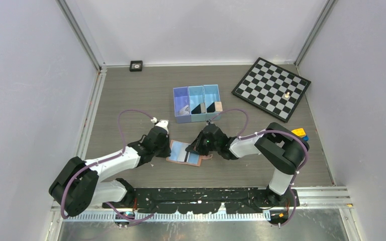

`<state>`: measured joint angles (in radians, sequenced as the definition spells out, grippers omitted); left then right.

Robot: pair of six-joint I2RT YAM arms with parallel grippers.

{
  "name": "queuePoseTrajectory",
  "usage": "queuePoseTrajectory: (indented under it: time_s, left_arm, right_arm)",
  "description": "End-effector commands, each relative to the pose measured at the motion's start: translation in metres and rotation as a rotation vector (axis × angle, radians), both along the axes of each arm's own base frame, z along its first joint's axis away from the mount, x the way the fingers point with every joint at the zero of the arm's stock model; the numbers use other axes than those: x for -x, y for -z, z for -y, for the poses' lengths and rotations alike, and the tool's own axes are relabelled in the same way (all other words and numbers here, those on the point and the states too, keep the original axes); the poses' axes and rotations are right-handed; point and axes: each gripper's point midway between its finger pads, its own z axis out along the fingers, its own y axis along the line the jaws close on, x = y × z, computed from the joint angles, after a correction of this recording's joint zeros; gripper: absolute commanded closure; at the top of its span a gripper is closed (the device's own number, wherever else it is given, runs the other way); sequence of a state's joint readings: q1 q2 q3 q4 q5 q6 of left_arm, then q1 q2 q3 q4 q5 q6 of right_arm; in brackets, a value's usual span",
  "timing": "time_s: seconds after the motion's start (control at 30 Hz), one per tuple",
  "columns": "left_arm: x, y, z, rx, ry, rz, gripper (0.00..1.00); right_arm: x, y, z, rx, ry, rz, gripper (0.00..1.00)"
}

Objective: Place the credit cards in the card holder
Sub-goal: Insert the credit card into the card holder.

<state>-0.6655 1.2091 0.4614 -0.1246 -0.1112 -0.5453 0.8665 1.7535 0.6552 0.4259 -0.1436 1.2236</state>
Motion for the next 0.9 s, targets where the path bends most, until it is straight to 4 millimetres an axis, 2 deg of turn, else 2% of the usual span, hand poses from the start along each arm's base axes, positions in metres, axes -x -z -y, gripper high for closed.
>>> queuePoseTrajectory:
  time_s: [0.0,0.37,0.7,0.87]
  left_arm:
    - [0.008,0.006,0.007,0.016,0.037,-0.045,1.0]
    - [0.01,0.004,0.006,0.019,0.034,-0.049,1.0]
    - [0.009,0.003,0.005,0.015,0.027,-0.047,1.0]
    - [0.009,0.004,0.005,0.013,0.025,-0.047,1.0]
  right_arm:
    - [0.011,0.041,0.014,0.145,-0.013,-0.036,1.0]
    - [0.005,0.047,0.021,0.175,0.029,-0.016,1.0]
    - [0.0,0.038,0.043,0.25,0.051,0.033,1.0]
    - [-0.002,0.036,0.048,0.271,0.049,0.045,1.0]
